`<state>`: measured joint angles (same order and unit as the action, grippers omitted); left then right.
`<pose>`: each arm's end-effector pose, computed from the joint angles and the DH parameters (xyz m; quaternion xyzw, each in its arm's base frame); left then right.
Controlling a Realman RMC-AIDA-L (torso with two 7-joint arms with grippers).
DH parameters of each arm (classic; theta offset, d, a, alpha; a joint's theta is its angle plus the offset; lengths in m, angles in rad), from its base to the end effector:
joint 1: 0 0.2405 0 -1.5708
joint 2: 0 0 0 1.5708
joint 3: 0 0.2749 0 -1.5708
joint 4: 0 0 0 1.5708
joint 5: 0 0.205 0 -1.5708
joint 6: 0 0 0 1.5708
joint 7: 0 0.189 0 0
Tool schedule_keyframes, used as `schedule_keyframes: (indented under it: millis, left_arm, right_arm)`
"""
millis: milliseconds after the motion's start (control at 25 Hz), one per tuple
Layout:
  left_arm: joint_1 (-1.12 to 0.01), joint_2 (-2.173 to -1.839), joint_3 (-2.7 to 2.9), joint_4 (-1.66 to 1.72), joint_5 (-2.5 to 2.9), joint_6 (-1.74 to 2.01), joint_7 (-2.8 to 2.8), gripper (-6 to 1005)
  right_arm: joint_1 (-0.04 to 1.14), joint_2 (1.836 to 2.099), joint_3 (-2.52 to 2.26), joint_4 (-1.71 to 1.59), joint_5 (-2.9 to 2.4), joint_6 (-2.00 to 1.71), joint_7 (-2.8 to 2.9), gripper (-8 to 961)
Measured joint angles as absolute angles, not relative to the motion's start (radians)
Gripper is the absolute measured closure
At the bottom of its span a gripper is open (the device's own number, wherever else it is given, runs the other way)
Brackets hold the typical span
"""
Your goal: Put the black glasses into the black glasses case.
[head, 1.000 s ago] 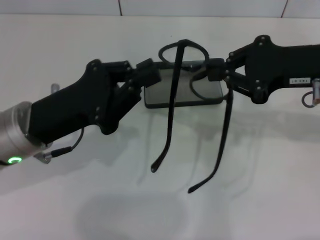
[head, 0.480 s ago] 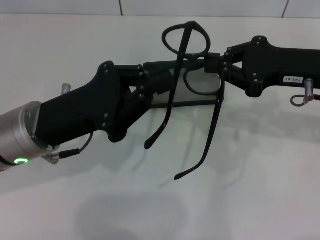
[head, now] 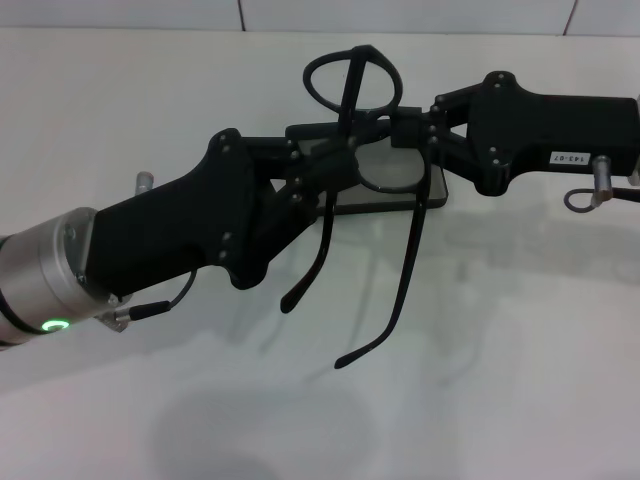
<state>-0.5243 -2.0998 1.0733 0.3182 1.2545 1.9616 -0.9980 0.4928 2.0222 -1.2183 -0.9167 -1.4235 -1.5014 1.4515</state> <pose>-0.1621 0.2800 -0.0410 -0.8266 -0.0654 -0.5585 0.0214 0.1489 0.3553 -0.0262 -0.9344 0.0707 0.3385 0.0851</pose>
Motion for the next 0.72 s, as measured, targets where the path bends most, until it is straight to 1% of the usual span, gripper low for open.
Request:
schedule_keyframes:
  millis: [320,720]
  left_arm:
    - [-0.528,-2.101,1.074,0.301,1.258,1.917,-0.996,955]
    - [-0.563,-2.103,1.074,0.238,1.257,1.863,-0.959,955]
  right_arm:
    - [0.496,2.025,-1.232,-0.904,-1.398,-1.523,1.439,919]
    - [0.519,2.025,-1.230,-0.855,-1.381,-1.558,1.421,919]
